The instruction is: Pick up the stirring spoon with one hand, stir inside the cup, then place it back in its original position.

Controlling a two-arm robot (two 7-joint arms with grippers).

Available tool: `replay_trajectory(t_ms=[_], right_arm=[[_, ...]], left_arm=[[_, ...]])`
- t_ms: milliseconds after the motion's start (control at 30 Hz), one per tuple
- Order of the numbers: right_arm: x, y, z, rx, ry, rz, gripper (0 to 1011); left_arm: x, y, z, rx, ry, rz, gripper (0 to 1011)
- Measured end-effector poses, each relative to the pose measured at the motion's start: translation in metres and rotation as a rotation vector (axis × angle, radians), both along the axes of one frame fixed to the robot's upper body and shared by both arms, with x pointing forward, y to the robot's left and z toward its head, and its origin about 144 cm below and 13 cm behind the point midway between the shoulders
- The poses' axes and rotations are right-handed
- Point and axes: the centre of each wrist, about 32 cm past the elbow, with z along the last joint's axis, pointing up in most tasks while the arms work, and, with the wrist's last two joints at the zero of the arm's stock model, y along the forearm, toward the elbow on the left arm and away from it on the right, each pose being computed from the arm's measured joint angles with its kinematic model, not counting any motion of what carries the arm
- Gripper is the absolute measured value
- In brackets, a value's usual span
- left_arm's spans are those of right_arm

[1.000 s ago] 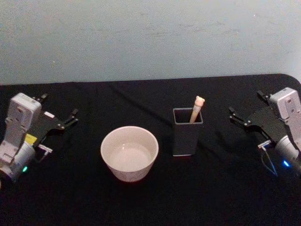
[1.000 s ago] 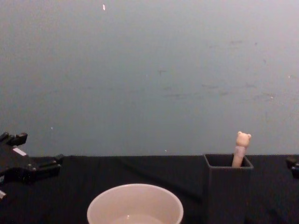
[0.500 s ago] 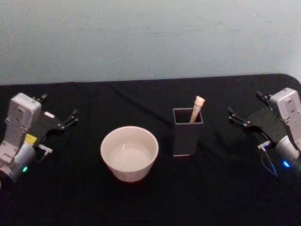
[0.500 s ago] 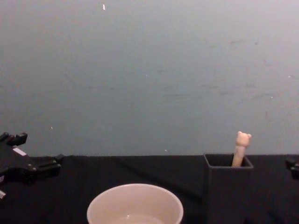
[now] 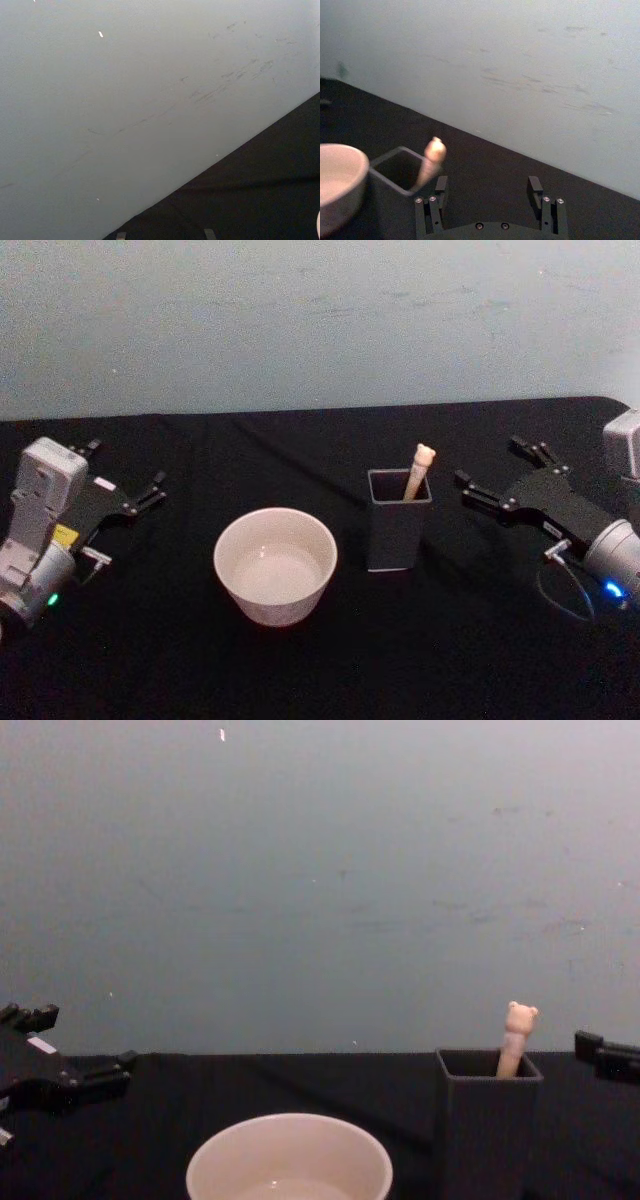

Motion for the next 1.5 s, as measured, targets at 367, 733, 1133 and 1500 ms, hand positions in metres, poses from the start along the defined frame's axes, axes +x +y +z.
replay_trajectory(t_ms=[367,733,1133,1500], right_arm=[[0.004,0.004,0.010,0.135,0.083,0.146,1002],[0.024,0.016,0.006,0.188,0.149,0.169,1002],[0.045,0.026,0.001,0.213,0.172,0.189,1002],[0.048,0.030,0.000,0.214,0.177,0.195,1002]], left_arm=[[0.000,0.000,0.000,0.000,0.000,0.000,1001],[0.000,0.000,0.000,0.000,0.000,0.000,1001],[0.000,0.000,0.000,0.000,0.000,0.000,1001],[0.000,0.000,0.000,0.000,0.000,0.000,1001]])
